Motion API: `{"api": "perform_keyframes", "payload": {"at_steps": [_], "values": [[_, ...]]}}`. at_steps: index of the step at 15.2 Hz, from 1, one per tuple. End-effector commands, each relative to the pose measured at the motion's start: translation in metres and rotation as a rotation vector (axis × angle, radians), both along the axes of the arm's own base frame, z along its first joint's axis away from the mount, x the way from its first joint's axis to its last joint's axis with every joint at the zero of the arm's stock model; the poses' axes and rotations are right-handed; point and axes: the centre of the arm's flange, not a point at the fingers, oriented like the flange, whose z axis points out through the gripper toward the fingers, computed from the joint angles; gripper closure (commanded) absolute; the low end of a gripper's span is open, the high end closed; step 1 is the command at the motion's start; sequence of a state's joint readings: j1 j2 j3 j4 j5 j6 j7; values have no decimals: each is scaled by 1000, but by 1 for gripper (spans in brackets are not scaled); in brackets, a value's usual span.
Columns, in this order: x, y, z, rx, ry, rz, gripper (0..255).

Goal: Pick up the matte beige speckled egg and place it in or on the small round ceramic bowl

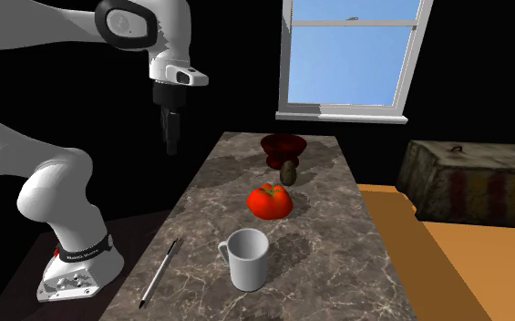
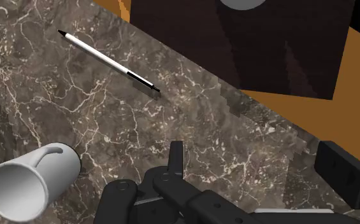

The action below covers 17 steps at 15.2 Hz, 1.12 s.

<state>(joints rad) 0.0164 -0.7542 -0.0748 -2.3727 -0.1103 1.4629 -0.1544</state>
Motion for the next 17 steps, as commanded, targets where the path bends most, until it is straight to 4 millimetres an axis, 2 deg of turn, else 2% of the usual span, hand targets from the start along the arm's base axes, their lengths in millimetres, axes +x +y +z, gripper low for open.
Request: {"api": "perform_keyframes", "payload": {"at_steps": [1, 9, 17], "values": [[0, 0, 0, 0, 0, 0, 0], [73, 27, -43, 54, -91, -212, 0], [155, 40, -78, 109, -182, -424, 0]]}}
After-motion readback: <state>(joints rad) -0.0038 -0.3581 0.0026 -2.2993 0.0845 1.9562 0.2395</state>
